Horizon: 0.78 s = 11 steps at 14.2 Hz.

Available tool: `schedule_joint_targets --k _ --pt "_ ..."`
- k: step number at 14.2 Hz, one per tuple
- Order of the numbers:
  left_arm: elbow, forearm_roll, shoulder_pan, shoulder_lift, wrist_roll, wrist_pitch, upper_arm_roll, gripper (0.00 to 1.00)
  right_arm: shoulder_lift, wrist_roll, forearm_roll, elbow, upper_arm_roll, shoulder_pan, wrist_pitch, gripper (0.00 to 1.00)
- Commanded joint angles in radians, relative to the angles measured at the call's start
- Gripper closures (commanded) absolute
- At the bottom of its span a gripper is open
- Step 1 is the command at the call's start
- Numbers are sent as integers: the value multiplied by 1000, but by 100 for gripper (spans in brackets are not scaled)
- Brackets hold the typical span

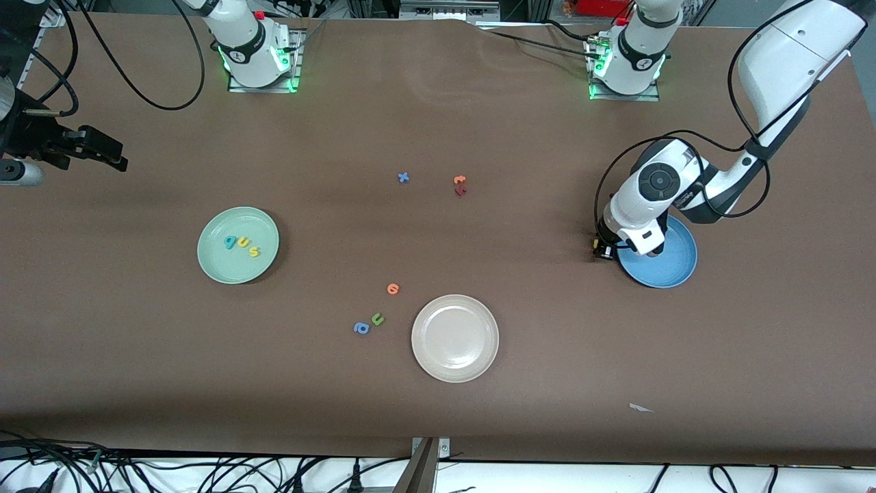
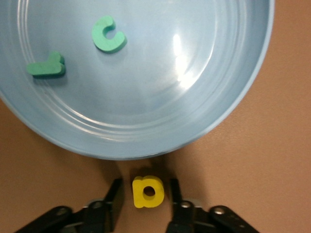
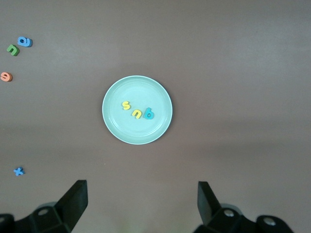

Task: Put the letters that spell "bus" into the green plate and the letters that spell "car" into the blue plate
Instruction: 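Lift the yellow a into the blue plate and open the left gripper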

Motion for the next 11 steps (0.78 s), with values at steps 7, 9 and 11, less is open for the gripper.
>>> schedule_joint_targets --k 7,9,11 --pt "48 -35 158 -76 81 -31 -160 100 8 -9 -4 24 -3 4 -21 0" --pt "48 -73 373 -73 242 -158 -347 100 6 -9 -4 24 -3 4 -21 0" --pt "45 -119 549 -70 463 -276 -473 100 8 -9 -4 23 -3 4 -21 0"
